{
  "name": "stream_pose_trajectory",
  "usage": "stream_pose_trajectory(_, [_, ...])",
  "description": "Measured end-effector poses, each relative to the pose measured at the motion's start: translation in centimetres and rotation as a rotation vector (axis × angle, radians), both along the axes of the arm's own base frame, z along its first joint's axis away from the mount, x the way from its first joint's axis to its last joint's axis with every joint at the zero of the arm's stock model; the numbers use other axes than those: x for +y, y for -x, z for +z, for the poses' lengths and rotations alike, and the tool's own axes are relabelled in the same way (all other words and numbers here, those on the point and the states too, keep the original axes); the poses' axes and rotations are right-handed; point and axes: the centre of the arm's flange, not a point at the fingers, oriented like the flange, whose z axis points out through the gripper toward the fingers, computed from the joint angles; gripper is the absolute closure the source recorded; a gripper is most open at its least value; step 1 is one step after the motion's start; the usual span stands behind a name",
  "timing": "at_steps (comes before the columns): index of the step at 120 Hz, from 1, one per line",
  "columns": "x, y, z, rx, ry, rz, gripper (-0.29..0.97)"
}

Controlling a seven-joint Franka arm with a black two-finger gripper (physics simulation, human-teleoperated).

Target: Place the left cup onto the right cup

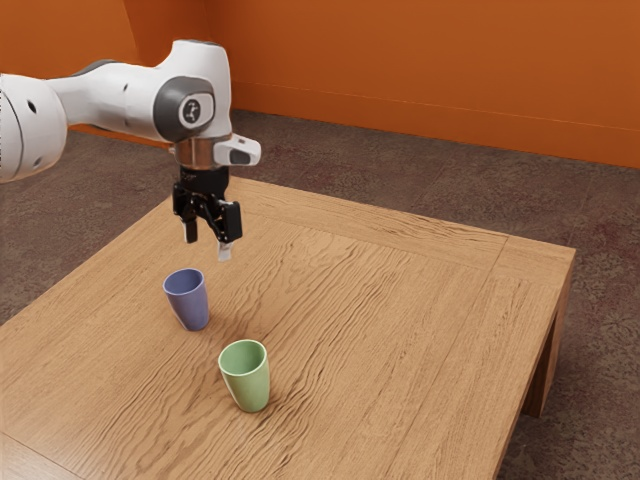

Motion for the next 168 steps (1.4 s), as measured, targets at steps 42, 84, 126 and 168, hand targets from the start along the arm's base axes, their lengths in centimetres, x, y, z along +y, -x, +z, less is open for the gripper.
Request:
stream_pose_trajectory(42, [0.4,0.3,-5.0,-0.070,-0.002,0.001,0.00])
stream_pose_trajectory(84, [3.5,-0.3,-5.3,-0.149,-0.018,0.039,0.00])
stream_pose_trajectory(126, [5.4,0.2,-6.8,-0.154,-0.024,0.055,0.00])
stream_pose_trajectory(168, [6.7,0.9,-9.7,-0.147,-0.021,0.078,0.00])
